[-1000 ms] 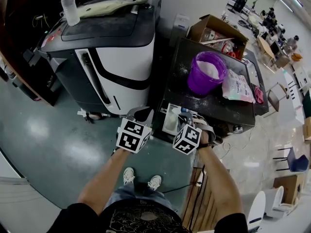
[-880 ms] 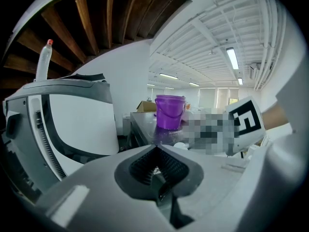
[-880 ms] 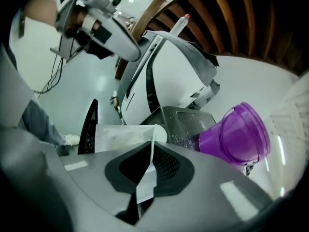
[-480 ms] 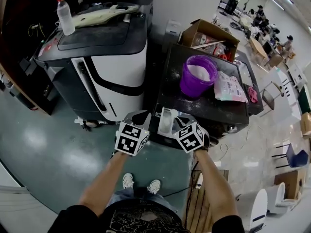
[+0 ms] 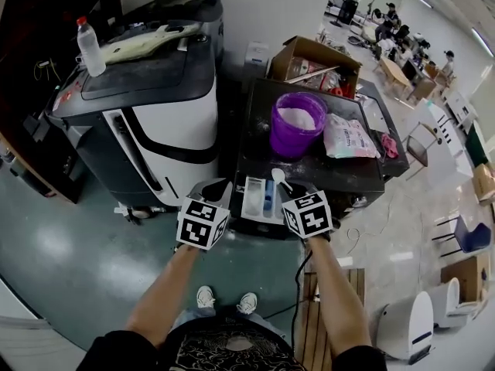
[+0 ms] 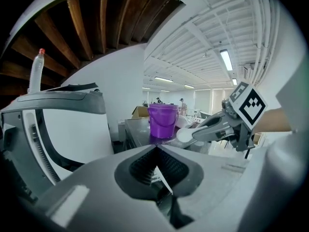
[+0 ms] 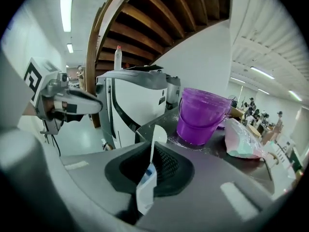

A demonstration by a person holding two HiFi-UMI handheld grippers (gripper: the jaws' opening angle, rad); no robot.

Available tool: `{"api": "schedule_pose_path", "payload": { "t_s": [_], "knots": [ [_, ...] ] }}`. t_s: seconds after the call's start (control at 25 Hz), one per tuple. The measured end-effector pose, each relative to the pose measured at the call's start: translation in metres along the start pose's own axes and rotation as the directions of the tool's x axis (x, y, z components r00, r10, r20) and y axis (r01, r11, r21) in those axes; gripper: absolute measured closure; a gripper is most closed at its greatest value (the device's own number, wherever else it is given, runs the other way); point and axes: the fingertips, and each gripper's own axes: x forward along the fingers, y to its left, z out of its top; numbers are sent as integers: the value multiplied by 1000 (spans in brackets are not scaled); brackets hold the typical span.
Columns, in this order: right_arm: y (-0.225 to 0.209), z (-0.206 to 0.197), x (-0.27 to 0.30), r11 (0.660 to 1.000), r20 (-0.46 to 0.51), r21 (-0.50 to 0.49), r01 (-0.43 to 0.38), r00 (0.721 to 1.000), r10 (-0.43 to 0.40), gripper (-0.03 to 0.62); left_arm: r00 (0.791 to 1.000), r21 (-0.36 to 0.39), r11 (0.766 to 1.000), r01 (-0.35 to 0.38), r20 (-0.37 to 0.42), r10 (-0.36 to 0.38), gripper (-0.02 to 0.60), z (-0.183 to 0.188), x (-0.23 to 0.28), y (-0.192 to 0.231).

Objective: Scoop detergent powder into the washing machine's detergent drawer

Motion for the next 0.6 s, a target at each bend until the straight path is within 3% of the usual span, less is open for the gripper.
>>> {"api": "schedule_pose_path", "payload": {
  "t_s": [0.24, 0.6],
  "knots": [
    [-10, 11, -23, 994, 71, 110, 22, 997, -30, 557, 1000, 15, 1000, 16, 3, -16, 581, 12, 0, -5],
    [-19, 32, -57, 984, 163, 164, 71, 982, -98, 557, 999, 35, 999, 41, 30, -42, 581, 35, 1, -11]
  ]
}}
